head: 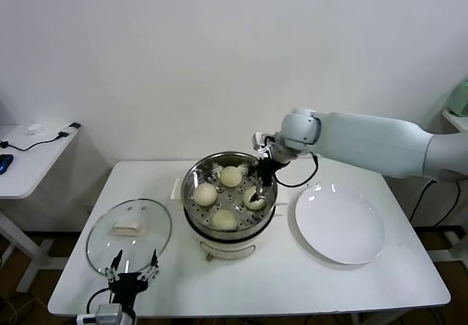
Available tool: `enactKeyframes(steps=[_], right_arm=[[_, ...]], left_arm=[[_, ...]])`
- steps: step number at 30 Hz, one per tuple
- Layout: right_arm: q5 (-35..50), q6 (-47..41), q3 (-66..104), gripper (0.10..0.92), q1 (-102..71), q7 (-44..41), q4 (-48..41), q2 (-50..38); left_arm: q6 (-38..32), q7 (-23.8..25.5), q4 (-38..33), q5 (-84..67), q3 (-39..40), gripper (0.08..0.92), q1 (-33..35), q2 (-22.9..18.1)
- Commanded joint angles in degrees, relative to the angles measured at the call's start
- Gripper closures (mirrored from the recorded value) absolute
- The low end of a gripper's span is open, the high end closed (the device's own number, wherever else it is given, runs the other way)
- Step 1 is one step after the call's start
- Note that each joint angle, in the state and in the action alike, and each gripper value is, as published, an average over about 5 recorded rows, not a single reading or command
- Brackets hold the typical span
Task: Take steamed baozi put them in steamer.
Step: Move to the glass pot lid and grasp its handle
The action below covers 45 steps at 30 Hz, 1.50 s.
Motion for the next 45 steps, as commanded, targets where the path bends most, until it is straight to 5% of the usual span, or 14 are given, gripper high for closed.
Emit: enactKeyframes(steps=[1, 8, 15, 22, 30, 45], right_arm=[[6.28, 5.79, 10.01, 0.203, -2.58, 3.07, -0.57, -6.18], [3.49, 13.44, 40.27, 0.203, -27.25, 32.02, 2.60, -14.15], [-7.14, 22.55, 66.93, 0.203, -50.77, 48.70, 6.47, -18.12], [-14.75, 27.55, 90.69, 0.203, -74.36, 54.27, 12.38, -17.30], [-18.00, 32.51, 114.34, 0.203, -101.60, 55.25, 19.00, -6.47], [-15.61, 36.61, 122.26, 0.203, -121.72, 51.24, 23.86, 10.95]], left_arm=[[0.15, -0.08, -0.15, -0.09, 0.08, 0.177, -0.01, 0.22], [-3.96, -1.23, -0.72, -7.05, 1.15, 0.177, -0.47, 1.08], [-8.01, -3.44, -0.29, -8.75, 0.76, 0.177, -2.39, 1.72], [-10.20, -3.67, 1.55, -7.94, -0.03, 0.177, -4.09, 2.78], [-11.89, -4.92, 3.18, -5.93, -0.89, 0.177, -4.29, 3.75], [-13.26, -10.65, 4.91, 8.92, -0.59, 0.177, -4.24, 6.05]])
